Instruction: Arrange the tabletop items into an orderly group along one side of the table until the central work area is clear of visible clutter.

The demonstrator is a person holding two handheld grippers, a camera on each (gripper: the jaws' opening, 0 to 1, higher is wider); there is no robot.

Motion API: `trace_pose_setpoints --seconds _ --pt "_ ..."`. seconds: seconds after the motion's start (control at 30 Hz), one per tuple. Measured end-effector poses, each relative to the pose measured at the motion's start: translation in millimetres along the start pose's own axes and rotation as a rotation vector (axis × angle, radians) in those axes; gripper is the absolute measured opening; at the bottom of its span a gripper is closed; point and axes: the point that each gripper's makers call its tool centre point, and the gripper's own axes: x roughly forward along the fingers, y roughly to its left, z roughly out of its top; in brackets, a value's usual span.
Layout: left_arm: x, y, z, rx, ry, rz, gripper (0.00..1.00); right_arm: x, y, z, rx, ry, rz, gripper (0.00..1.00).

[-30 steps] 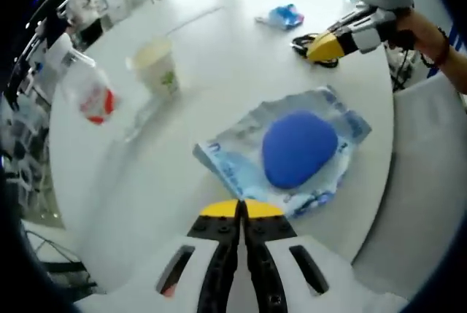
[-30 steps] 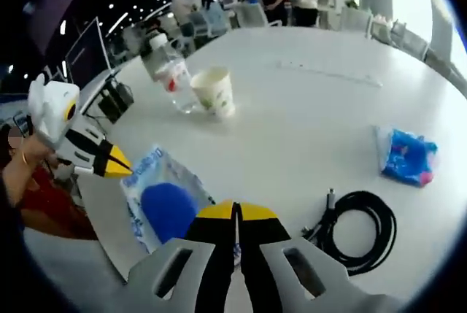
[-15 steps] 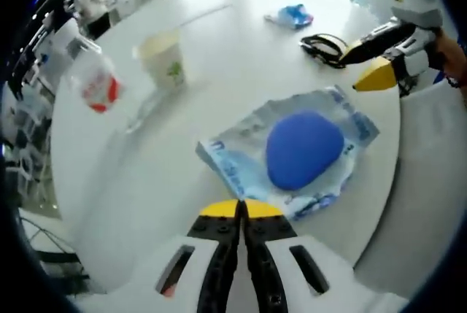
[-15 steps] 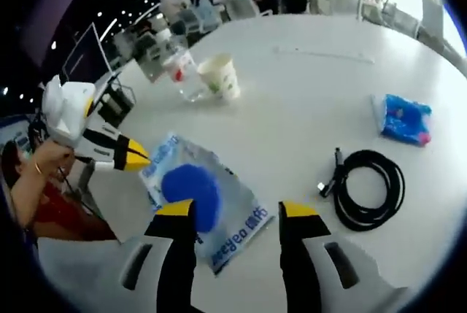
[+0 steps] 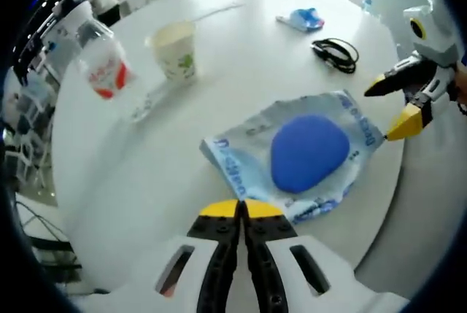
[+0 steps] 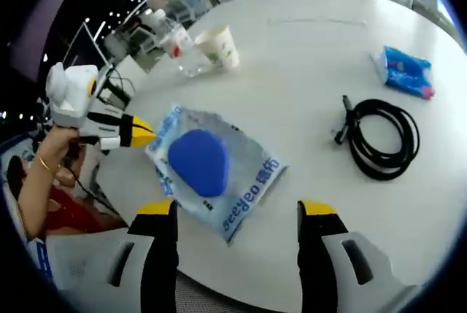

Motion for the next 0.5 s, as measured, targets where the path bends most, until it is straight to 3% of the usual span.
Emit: trace_pose_setpoints --seconds 0.1,0.17,0.27,0.33,0.5 --pt "-1 0.0 0.4 0.009 -0.006 0.000 0.00 3 7 -3.2 0.060 -0.008 0.035 0.74" --pt "-4 4.0 1.8 0.021 -0.023 0.017 0.07 4 9 -0.2 0.086 -0.023 0.056 0.75" --pt "-9 8.1 2.2 -0.043 -0.054 0.014 0.23 3 6 -0.3 0.087 -0.018 0.051 0.77" --pt "-13 8.2 4.4 -0.069 -0.090 -0.007 0.25 3 5 -1.9 0.092 -0.012 0.049 0.78" --pt "-15 7.1 -1.8 -0.070 -0.091 -0.022 0.34 4 5 -3.9 0.053 0.006 0.046 0.79"
